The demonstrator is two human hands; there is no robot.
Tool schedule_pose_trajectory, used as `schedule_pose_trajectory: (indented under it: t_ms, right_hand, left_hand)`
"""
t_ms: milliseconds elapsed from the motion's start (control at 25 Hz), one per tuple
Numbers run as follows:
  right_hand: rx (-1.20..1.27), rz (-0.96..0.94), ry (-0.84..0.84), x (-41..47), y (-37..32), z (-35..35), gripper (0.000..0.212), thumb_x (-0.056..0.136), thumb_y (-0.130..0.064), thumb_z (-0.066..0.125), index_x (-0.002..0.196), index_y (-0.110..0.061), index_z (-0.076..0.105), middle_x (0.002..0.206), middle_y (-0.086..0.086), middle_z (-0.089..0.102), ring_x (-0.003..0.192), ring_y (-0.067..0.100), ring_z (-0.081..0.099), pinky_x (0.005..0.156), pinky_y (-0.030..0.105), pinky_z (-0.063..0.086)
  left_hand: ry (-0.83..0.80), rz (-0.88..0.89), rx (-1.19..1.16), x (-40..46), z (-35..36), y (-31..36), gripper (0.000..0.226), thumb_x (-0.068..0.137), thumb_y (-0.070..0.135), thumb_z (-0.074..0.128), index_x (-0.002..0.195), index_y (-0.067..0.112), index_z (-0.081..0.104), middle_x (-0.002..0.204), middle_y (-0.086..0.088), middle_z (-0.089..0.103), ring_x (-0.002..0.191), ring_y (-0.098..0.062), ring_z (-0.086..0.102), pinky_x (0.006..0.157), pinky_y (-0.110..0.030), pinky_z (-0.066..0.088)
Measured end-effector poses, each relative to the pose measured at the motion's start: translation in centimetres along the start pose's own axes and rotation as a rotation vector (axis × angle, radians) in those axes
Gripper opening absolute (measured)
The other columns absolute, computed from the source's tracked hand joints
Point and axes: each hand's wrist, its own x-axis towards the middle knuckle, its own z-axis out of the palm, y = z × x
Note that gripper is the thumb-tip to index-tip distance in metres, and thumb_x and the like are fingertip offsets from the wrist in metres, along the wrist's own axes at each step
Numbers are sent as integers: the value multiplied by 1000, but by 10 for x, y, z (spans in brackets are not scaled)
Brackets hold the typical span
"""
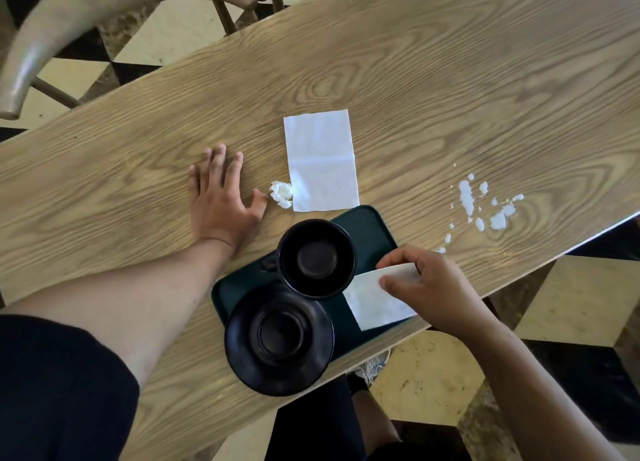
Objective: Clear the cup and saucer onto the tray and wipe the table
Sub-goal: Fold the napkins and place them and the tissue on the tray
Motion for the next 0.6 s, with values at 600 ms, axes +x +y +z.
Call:
schedule_pose_trajectory:
  t_ms: [600]
  right_hand:
    - [-214, -182, 326, -27, 16, 11, 26, 88, -4, 77, 107, -21, 75, 100, -11, 66, 82, -6, 59, 73, 9, 43]
  left_hand:
    - [24, 14, 17, -2, 2, -2, 75, 86, 45, 48, 152, 12, 45, 168, -14, 29, 157, -31, 17, 128, -51, 6]
